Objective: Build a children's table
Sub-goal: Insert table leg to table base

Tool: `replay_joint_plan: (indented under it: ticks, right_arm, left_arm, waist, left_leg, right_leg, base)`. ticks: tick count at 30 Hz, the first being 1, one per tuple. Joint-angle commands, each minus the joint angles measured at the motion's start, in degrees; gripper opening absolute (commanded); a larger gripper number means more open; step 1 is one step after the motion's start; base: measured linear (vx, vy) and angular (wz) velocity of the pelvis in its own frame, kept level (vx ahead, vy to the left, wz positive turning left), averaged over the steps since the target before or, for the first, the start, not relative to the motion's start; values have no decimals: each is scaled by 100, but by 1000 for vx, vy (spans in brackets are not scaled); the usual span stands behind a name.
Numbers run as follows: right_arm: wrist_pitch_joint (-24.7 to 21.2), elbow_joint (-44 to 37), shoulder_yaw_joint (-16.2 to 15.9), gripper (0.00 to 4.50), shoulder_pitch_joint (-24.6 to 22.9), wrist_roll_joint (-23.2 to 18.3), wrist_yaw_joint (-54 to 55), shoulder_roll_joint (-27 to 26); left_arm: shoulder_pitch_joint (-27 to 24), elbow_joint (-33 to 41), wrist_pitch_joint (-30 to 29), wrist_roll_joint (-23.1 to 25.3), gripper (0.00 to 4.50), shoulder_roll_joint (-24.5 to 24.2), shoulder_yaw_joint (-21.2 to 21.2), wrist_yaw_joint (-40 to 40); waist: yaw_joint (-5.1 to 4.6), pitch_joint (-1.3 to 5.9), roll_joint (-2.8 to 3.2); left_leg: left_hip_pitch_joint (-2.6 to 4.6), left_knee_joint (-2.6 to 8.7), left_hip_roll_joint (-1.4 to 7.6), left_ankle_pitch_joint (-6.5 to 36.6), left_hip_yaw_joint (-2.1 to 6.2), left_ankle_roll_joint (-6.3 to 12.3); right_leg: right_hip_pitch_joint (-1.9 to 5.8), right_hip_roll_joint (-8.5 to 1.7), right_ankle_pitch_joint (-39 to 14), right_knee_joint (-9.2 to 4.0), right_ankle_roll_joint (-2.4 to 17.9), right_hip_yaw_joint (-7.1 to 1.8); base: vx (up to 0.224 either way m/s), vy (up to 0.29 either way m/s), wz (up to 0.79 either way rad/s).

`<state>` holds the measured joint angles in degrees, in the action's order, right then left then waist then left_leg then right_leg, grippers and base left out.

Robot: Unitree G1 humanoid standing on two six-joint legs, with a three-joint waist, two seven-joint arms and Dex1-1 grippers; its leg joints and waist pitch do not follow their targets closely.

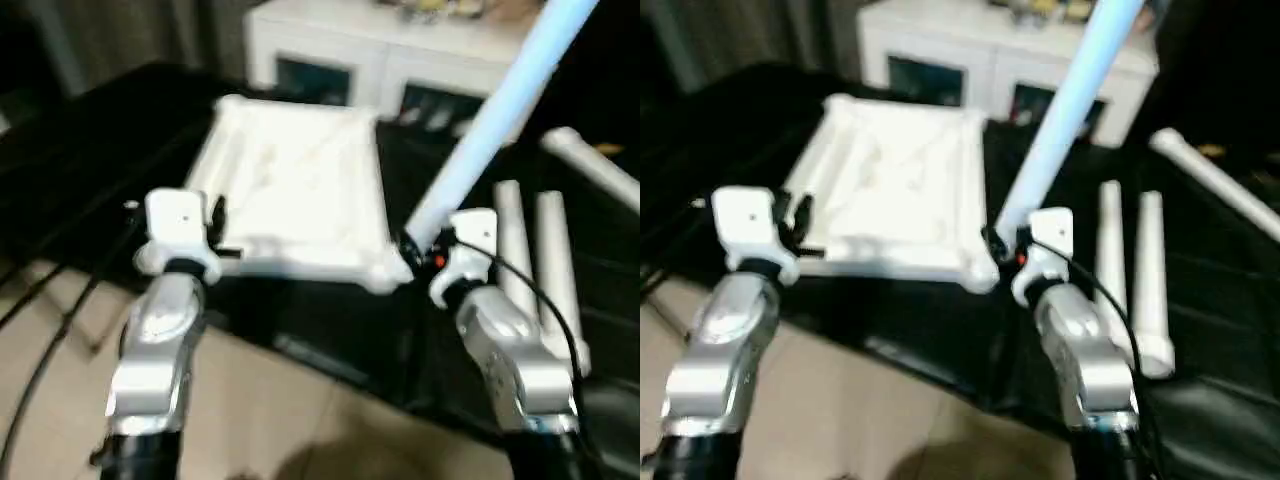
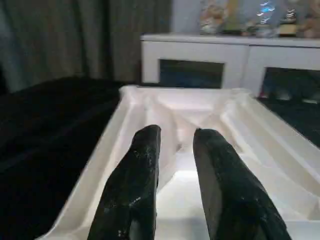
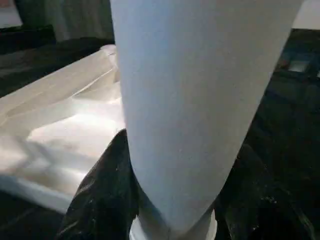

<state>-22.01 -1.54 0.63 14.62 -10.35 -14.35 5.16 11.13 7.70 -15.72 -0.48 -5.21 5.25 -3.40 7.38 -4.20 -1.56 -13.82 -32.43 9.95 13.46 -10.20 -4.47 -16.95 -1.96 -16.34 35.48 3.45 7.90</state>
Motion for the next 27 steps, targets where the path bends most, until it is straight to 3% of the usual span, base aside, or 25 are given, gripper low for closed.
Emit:
replay_joint_plan:
  ticks: [1, 2, 3, 4, 5, 6, 7, 8, 9, 10, 11, 12, 13, 16, 17, 18, 19, 20, 21, 22, 23, 24, 25, 26, 27]
  right_arm:
    - [-40, 73, 99, 183, 48, -52, -15, 90]
    - [-40, 110, 77, 183, 70, -40, -43, 113]
    - [-40, 126, 66, 183, 80, -30, -62, 126]
    - [-18, 139, 68, 183, 91, -31, -80, 134]
    - [-1, 153, 89, 183, 107, -63, -115, 136]
    - [-13, 159, 102, 183, 115, -90, -137, 134]
    - [-16, 160, 104, 183, 116, -93, -140, 134]
    - [-3, 166, 84, 183, 126, -68, -178, 170]
    - [0, 179, 44, 183, 135, -59, -237, 210]
    - [0, 179, 44, 183, 135, -59, -237, 210]
    - [59, 209, -77, 183, 148, -19, -396, 306]
    - [71, 217, -106, 183, 152, -26, -448, 326]
    - [58, 208, -117, 183, 154, -64, -499, 327]
    - [81, 214, -176, 183, 152, -79, -595, 343]
    - [81, 216, -175, 183, 152, -82, -599, 340]
    - [84, 222, -172, 183, 147, -92, -611, 330]
    - [106, 216, -188, 183, 117, -90, -626, 316]
    - [106, 200, -182, 183, 104, -121, -631, 294]
    - [114, 175, -174, 183, 91, -170, -637, 273]
    - [115, 174, -174, 183, 91, -172, -637, 272]
    - [103, 97, -122, 183, 72, -326, -705, 222]
    - [104, 62, -99, 183, 73, -385, -736, 200]
    - [105, 34, -83, 183, 75, -430, -767, 187]
    - [105, 34, -83, 183, 75, -430, -767, 187]
    - [42, -23, -58, 183, 72, -545, -865, 188]
  left_arm:
    - [-80, -152, 95, -22, 133, 66, -112, -72]
    - [-181, -116, 97, 6, 133, 62, -131, -62]
    - [-229, -91, 100, 14, 133, 64, -133, -54]
    - [-291, -32, 101, -3, 133, 74, -130, -63]
    - [-352, 34, 100, -16, 133, 89, -128, -62]
    - [-377, 63, 91, -2, 133, 93, -130, -40]
    - [-379, 64, 92, 1, 133, 93, -131, -37]
    - [-407, 89, 116, -5, 133, 110, -128, -17]
    - [-438, 104, 129, 10, 133, 111, -141, 11]
    - [-438, 104, 129, 10, 133, 111, -141, 11]
    - [-472, 111, 198, 18, 133, 129, -153, 50]
    - [-477, 111, 211, 32, 133, 131, -159, 67]
    - [-480, 120, 219, 83, 133, 112, -176, 86]
    - [-474, 146, 227, 136, 133, 66, -181, 86]
    - [-475, 149, 228, 137, 133, 62, -180, 87]
    - [-475, 159, 228, 143, 133, 43, -176, 84]
    - [-469, 188, 223, 165, 133, -34, -161, 50]
    - [-447, 207, 195, 98, 133, -86, -131, -43]
    - [-419, 230, 178, -38, 133, -179, -101, -235]
    - [-418, 231, 178, -45, 133, -184, -101, -246]
    - [-387, 238, 80, -333, 133, -403, -156, -775]
    - [-390, 244, 83, -449, 133, -594, -240, -1151]
    - [-410, 249, 136, -505, 133, -797, -335, -1499]
    - [-410, 249, 136, -505, 133, -797, -335, -1499]
    - [-473, 270, 34, -662, 133, -1238, -566, -2280]
  waist:
    - [-176, 227, 27]
    - [-172, 217, 3]
    - [-64, 244, -164]
    - [241, 413, -356]
    - [439, 430, -291]
    - [433, 347, -339]
    - [451, 341, -330]
    - [406, 330, -396]
    - [296, 424, -118]
    - [279, 481, 34]
    - [101, 438, 272]
    - [-168, 578, 302]
    - [-152, 579, 218]
    - [-251, 523, 61]
    - [-284, 506, 25]
    - [-301, 437, -108]
    - [-179, 466, -412]
    - [-31, 350, -414]
    - [56, 433, -399]
    - [98, 437, -347]
    - [57, 438, -332]
    - [15, 480, -174]
    - [-52, 545, -85]
    - [-78, 590, -78]
    - [-96, 659, -65]
  left_leg:
    - [447, 931, 1022, 4117, 395, 184]
    - [651, 745, 787, 3981, 59, 47]
    - [197, 233, 45, 2907, -304, -97]
    - [-404, -515, -233, 1525, -29, 134]
    - [-541, -680, -222, 1079, 111, 158]
    - [-873, -897, -286, 651, 335, -78]
    - [-992, -901, -347, 349, 481, -403]
    - [-1205, -752, -315, -101, 570, -48]
    - [-995, -328, -218, -759, 618, 330]
    - [-881, -84, -158, -999, 629, 574]
    - [-576, 280, 311, -570, 931, 1041]
    - [-13, 443, 817, 952, 1582, 1753]
    - [-15, 304, 631, 1523, 1436, 2033]
    - [-115, 304, 408, 984, 1101, 2752]
    - [-166, 321, 356, 860, 1034, 2838]
    - [-336, 298, 131, 1003, 776, 2598]
    - [-728, -13, -274, 1303, 411, 1948]
    - [-737, -375, -391, 1274, 311, 1603]
    - [-935, -666, -241, 568, 458, 1092]
    - [-995, -605, -209, 206, 514, 903]
    - [-1038, -352, -142, -453, 516, 609]
    - [-820, 81, -5, -1209, 465, 495]
    - [-697, 30, 66, -1662, 492, 601]
    - [-598, -29, 99, -2083, 508, 612]
    - [-575, -139, 65, -3111, 540, 577]
  right_leg:
    - [-344, -627, -902, 53, 90, -483]
    - [-542, -593, -1294, -208, 355, -581]
    - [-96, -626, -1897, -607, 846, -1039]
    - [733, -1004, -2251, -758, 1252, -1814]
    - [842, -1088, -1869, -763, 1518, -1983]
    - [894, -738, -689, -624, 1801, -2158]
    - [851, -386, 641, -525, 1812, -2138]
    - [895, -466, 1377, -492, 1679, -1744]
    - [625, -271, 1372, -537, 1187, -1375]
    - [590, -138, 922, -563, 853, -1199]
    - [235, 72, -188, -352, 171, -774]
    - [-338, 54, -1081, 640, -110, -483]
    - [-482, 2, -791, 750, -369, -496]
    - [-790, -88, 55, 739, -773, -483]
    - [-784, -126, 193, 643, -762, -508]
    - [-622, -269, 540, 116, -542, -629]
    - [-108, -670, -95, -478, -442, -1036]
    - [-59, -1033, -1615, -818, -414, -1302]
    - [256, -1313, -2859, -864, 24, -1508]
    - [313, -1261, -2648, -796, 180, -1456]
    - [282, -985, -1358, -591, 405, -1231]
    - [39, -635, 159, -336, 497, -917]
    - [-122, -392, 1573, -76, 383, -824]
    - [-203, -364, 2173, 3, 405, -810]
    - [-216, -310, 3200, 105, 492, -789]
  base:
    - [112, -30, -40]
    - [158, -74, -47]
    - [158, -74, -47]
    - [206, -72, -62]
    - [195, -19, -56]
    - [195, -19, -56]
    - [161, -8, -49]
    - [157, 12, -17]
    - [157, 12, -17]
    - [169, 61, 6]
    - [181, 94, -7]
    - [181, 94, -7]
    - [171, 83, -7]
    - [127, 23, 5]
    - [85, -80, -2]
    - [85, -80, -2]
    - [60, -134, 8]
    - [71, -137, 6]
    - [71, -137, 6]
    - [96, -97, -10]
    - [97, -33, -5]
    - [97, -33, -5]
    - [116, 5, 3]
    - [95, 16, 2]
    - [95, 16, 2]
